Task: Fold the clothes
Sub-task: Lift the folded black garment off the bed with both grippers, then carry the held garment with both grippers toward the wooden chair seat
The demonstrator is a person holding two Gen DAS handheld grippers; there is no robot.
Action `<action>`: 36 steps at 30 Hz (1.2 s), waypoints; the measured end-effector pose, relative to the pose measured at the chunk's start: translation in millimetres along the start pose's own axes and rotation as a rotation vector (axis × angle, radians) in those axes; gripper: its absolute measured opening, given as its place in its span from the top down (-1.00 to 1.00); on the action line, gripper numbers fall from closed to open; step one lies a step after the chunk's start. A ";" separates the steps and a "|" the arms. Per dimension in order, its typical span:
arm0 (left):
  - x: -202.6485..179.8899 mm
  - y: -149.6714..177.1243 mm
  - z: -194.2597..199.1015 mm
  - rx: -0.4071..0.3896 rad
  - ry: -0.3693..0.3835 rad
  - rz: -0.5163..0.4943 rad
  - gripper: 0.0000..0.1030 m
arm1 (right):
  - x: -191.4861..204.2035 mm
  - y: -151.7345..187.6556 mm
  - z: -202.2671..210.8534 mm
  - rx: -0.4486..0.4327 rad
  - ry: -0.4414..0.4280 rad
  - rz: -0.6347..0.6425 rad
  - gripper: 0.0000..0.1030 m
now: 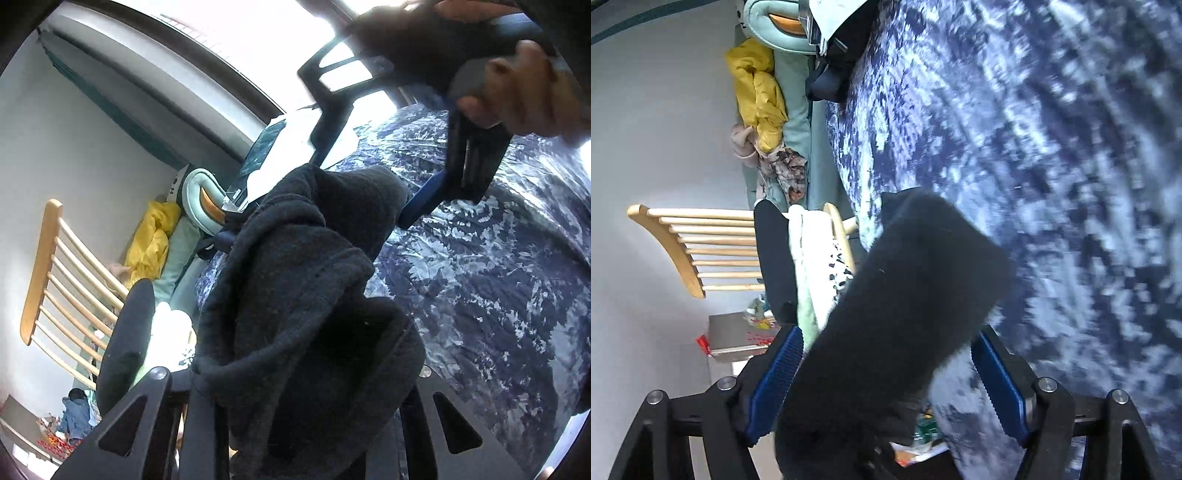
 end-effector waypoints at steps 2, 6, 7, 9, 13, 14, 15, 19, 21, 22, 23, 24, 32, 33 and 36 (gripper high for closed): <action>0.7 0.3 0.5 -0.003 0.001 -0.005 0.53 | -2.6 -5.8 -9.0 -0.002 0.020 -0.056 -0.54; 0.3 2.7 3.2 -0.006 0.004 -0.010 0.53 | -5.8 -17.7 -26.6 0.007 0.006 -0.075 -0.52; 1.1 3.1 3.1 -0.007 0.001 -0.011 0.53 | -7.2 -19.4 -30.4 0.012 0.001 -0.081 -0.42; 3.9 4.7 2.3 -0.005 -0.006 -0.011 0.53 | -10.5 -22.5 -37.7 0.025 -0.006 -0.093 -0.13; 7.1 6.7 2.5 0.003 -0.008 -0.004 0.53 | -11.7 -20.3 -42.8 0.042 0.021 -0.065 0.25; 6.9 6.9 3.4 0.004 -0.010 -0.004 0.53 | -10.8 -19.8 -42.7 0.039 0.039 -0.054 0.28; 6.7 7.0 3.7 0.004 -0.013 -0.003 0.53 | -7.8 -17.8 -42.2 0.030 0.061 -0.036 0.38; 10.8 9.6 11.2 -0.007 -0.050 0.013 0.54 | 9.2 -4.6 -39.5 -0.016 0.146 0.061 0.55; 17.6 12.3 17.6 -0.015 -0.068 0.032 0.54 | 24.4 3.1 -40.5 -0.034 0.179 0.124 0.58; 21.6 13.7 21.0 -0.020 -0.079 0.043 0.54 | 31.3 8.4 -39.7 -0.041 0.191 0.153 0.59; 25.4 15.2 25.3 -0.027 -0.096 0.050 0.54 | 38.7 13.5 -39.5 -0.048 0.201 0.179 0.61; 29.1 17.1 30.5 -0.037 -0.120 0.055 0.54 | 47.5 18.0 -39.9 -0.059 0.212 0.206 0.61; 75.0 35.7 75.6 -0.115 -0.299 0.125 0.53 | 136.7 69.1 -52.1 -0.163 0.259 0.473 0.64; 84.0 38.9 80.3 -0.121 -0.331 0.140 0.53 | 151.3 76.1 -56.6 -0.172 0.260 0.516 0.64; 112.4 51.2 90.2 -0.134 -0.448 0.172 0.53 | 190.1 92.1 -74.3 -0.164 0.239 0.625 0.64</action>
Point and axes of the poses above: each gripper's, at about its wrist camera, not at the fingertips, and z roughly against the way its jaws point, x to its left, y to its underside, the point moved 1 cm from there along -z, roughly the way its jaws point, and after that the axes turned 14 degrees about x, right-handed, at the moved point
